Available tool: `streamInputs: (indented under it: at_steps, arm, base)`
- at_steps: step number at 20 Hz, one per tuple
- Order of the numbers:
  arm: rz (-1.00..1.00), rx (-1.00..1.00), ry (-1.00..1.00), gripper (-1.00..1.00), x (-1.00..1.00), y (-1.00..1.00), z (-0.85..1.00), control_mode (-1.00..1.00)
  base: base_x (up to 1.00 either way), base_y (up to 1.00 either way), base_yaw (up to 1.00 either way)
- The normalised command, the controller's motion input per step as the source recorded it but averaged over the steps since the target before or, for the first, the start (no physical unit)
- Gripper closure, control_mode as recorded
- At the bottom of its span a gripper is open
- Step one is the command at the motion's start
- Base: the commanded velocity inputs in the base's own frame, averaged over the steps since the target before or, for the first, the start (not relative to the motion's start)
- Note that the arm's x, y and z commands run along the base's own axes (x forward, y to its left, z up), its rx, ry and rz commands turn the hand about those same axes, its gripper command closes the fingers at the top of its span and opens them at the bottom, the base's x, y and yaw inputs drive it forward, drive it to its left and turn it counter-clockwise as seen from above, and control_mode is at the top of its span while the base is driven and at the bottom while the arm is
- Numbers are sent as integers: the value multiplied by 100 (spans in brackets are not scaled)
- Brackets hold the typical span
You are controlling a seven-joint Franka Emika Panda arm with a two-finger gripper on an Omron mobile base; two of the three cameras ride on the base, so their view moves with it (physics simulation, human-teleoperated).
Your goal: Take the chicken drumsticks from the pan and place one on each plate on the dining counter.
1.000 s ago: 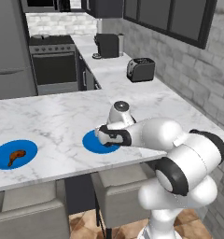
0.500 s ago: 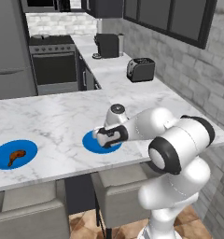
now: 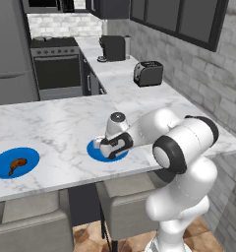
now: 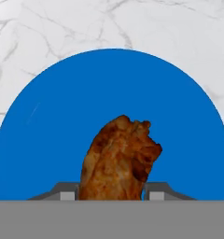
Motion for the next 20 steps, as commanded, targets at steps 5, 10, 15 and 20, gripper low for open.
streamInputs:
  at_steps: [5,10,15,20]
  arm:
    - [-1,1,8,-100,14,2,-6,-100]
    - [0,6,6,-100,11,0,4,-100]
    - [0,6,0,-100,-7,-5,47,-100]
    - [1,0,0,-100,-60,-6,45,-100]
  base:
    - [0,0,0]
    - [0,0,0]
    - [0,0,0]
    - [0,0,0]
